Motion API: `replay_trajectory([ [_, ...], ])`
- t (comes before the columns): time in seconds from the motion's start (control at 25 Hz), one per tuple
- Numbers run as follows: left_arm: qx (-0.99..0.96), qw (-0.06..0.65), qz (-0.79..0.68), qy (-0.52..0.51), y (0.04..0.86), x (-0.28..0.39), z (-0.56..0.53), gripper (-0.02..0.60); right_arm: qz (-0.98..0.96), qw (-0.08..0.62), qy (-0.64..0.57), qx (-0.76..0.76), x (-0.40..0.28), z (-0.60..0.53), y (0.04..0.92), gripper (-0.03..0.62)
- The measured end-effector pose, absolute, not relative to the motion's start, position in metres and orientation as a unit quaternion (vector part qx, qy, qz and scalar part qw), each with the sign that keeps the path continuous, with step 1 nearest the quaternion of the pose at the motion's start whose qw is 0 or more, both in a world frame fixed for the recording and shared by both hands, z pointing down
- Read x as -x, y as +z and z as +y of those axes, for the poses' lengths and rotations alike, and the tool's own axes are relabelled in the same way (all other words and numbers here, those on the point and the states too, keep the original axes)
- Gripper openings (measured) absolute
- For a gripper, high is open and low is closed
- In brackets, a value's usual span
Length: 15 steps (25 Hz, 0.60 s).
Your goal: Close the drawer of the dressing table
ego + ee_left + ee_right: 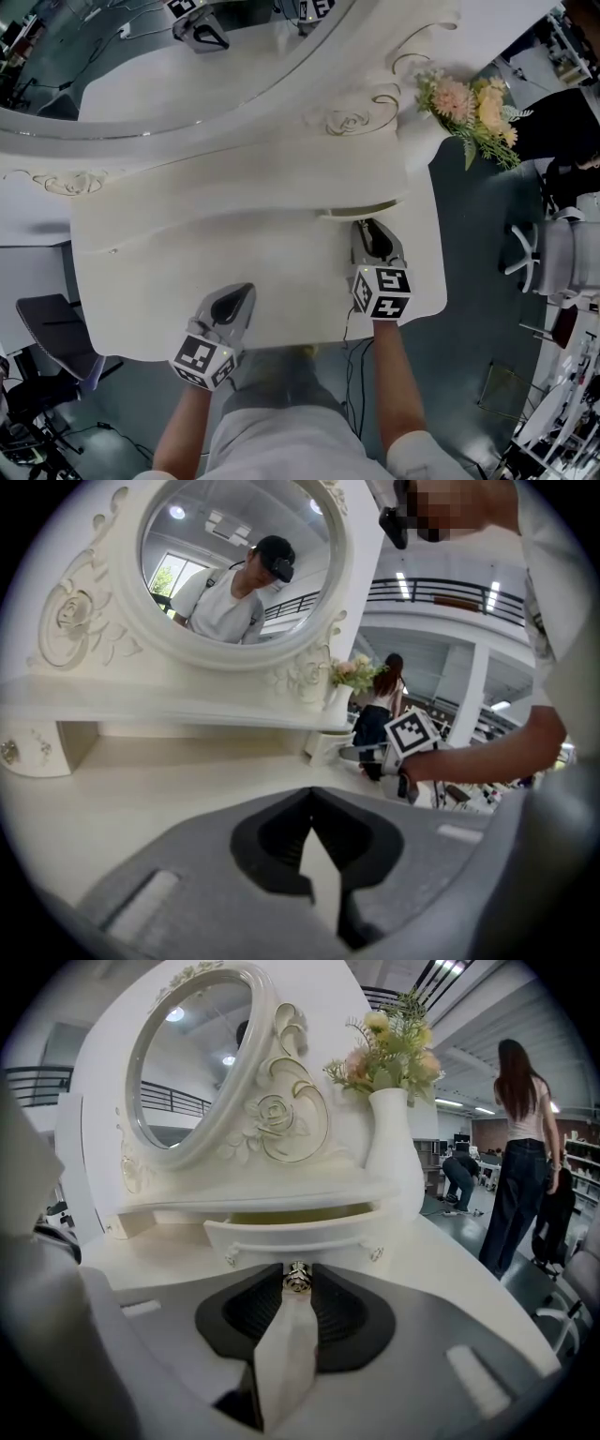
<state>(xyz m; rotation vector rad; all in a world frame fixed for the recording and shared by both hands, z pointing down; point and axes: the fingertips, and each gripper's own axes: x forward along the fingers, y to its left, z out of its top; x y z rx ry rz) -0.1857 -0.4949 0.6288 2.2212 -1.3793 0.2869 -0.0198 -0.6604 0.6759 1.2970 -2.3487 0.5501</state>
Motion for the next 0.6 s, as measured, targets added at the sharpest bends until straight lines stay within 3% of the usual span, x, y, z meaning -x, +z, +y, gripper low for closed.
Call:
replay_trajectory([
  [0.6, -0.812, 0.257, -0.515, 0.097, 0.634, 0.191, -0.495, -0.002, -0.84, 0.189, 0.203, -0.466, 0.035, -0.689, 0.674, 0.089],
])
